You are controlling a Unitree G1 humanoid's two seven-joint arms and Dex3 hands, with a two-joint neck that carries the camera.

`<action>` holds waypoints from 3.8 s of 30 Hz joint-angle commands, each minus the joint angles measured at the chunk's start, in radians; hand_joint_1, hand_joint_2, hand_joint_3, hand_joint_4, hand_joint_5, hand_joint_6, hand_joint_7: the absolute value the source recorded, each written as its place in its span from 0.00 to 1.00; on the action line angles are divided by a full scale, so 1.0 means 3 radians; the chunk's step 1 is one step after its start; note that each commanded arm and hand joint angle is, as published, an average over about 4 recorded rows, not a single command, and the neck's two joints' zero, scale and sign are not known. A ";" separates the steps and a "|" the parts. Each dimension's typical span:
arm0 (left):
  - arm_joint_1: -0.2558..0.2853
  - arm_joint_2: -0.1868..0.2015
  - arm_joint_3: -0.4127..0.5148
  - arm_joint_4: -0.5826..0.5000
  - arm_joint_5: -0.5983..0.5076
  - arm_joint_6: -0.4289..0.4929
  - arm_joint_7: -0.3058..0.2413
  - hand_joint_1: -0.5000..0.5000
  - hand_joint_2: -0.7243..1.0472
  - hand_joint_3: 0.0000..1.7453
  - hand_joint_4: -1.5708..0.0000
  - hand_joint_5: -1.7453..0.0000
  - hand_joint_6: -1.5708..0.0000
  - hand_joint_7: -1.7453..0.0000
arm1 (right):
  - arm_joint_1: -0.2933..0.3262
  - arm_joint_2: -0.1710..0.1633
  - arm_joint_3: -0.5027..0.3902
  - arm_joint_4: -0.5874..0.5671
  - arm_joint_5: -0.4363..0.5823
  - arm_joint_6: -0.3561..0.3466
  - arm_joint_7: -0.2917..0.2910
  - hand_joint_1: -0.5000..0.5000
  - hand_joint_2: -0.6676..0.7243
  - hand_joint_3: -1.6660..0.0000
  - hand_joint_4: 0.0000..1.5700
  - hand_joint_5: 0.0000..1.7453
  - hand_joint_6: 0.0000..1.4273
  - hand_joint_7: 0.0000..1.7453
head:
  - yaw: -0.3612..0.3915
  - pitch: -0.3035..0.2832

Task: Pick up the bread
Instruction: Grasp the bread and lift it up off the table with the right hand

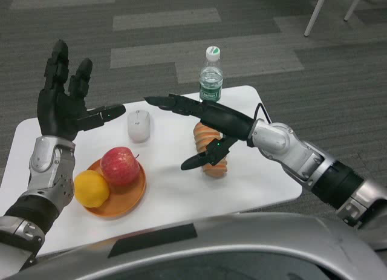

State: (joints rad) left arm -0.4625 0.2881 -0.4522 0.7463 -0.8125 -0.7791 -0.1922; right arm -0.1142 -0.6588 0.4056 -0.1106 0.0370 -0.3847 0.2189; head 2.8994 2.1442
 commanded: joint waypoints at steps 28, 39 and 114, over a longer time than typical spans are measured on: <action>0.0018 0.0106 -0.0001 0.0065 -0.0073 -0.0062 0.0000 1.00 0.69 0.01 1.00 0.76 1.00 1.00 | 0.0234 0.0382 0.0034 -0.1123 -0.2987 0.2806 0.1896 0.05 0.19 0.86 0.00 0.43 0.00 0.38 | -0.0014 -0.0015; 0.0015 0.0114 -0.0005 0.0100 -0.0078 -0.0062 0.0001 1.00 0.65 0.01 1.00 0.76 1.00 1.00 | 0.0204 0.0279 0.0072 -0.1092 -0.3382 0.3010 0.2162 0.08 0.23 0.89 0.00 0.61 0.00 0.36 | -0.0015 -0.0025; 0.0023 0.0078 -0.0057 0.0125 -0.0091 -0.0091 0.0001 1.00 0.66 0.05 1.00 0.79 1.00 1.00 | -0.0205 0.0974 -0.0154 0.0605 -0.3176 0.2205 0.1138 0.04 0.18 0.88 0.00 0.50 0.00 0.04 | 0.0134 -0.0014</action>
State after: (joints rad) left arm -0.4600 0.3116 -0.4689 0.7818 -0.8376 -0.7988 -0.1919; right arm -0.1551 -0.3719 0.3657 0.0318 -0.9169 0.2898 0.5712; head 2.9371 2.1399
